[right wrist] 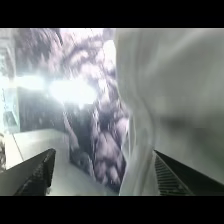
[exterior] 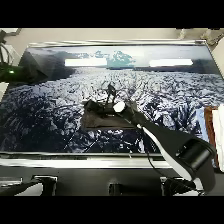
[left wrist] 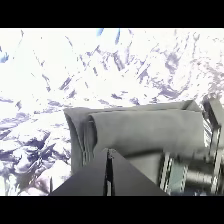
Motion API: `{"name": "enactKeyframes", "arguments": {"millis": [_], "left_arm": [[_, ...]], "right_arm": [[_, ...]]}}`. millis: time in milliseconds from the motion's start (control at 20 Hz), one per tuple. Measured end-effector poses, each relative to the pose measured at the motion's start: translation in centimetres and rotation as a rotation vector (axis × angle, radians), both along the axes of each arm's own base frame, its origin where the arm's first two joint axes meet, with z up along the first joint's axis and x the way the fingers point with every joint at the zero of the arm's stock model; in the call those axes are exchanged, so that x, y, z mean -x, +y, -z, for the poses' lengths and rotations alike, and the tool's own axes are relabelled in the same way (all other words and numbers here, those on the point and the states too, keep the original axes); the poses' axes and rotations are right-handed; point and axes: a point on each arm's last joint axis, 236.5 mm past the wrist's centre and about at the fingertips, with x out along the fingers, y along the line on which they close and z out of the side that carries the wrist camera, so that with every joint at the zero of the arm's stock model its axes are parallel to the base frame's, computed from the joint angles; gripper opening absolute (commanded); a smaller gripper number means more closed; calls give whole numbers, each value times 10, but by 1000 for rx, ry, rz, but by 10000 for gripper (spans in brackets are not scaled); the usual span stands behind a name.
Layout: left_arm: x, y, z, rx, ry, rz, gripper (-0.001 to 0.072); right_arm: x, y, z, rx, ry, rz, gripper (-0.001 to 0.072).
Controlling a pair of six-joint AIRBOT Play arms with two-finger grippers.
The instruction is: Fold the clothes and pants, and hang the long-sleeved shirts on hangers.
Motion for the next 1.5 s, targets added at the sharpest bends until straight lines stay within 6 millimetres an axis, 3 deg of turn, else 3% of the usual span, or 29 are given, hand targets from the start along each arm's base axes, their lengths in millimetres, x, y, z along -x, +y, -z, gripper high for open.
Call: {"name": "enactKeyframes", "arguments": {"millis": [50, 150, 250, 300, 400, 500, 550, 650, 900, 950, 1050, 1100, 1200, 1300, 1400, 1500], "left_arm": [[5, 1, -6, -8, -11, 5, 24], [13, 2, -12, -22, -24, 17, 24], [17, 2, -15, -32, -31, 26, 24], [18, 2, -16, -35, -34, 29, 25], [20, 2, -17, -38, -36, 35, 25], [21, 1, -18, -41, -37, 39, 25], [21, 0, -18, -40, -38, 41, 25], [22, -1, -18, -38, -35, 42, 25], [23, -3, -18, -25, -18, 31, 25], [24, -3, -18, -24, -16, 30, 25], [24, -3, -18, -20, -12, 26, 25], [24, -3, -17, -19, -10, 25, 25], [24, -3, -17, -18, -9, 24, 25], [24, -3, -17, -17, -8, 23, 26], [24, -3, -17, -17, -8, 23, 26], [24, -3, -17, -19, -11, 25, 26]], "right_arm": [[-12, -14, -11, -1, -28, 12, 702], [-42, -63, -39, 25, -96, 43, 676], [-67, -136, -55, 91, -117, 85, 667], [-75, -179, -54, 142, -97, 108, 665], [-68, -254, -32, 233, 19, 130, 610], [-45, -302, -1, 267, 174, 133, 609], [-32, -314, 14, 263, 238, 118, 609], [-13, -314, 37, 224, 327, 66, 609], [7, -271, 71, 73, 406, -74, 599], [11, -263, 76, 56, 414, -97, 488], [16, -251, 81, 30, 414, -139, 39], [17, -246, 79, 15, 403, -158, 37], [12, -239, 67, -27, 348, -172, 34], [-6, -243, 35, -73, 253, -147, 34], [-28, -266, -7, -77, 148, -91, 34], [-46, -306, -58, -48, 57, -11, 34]]}}
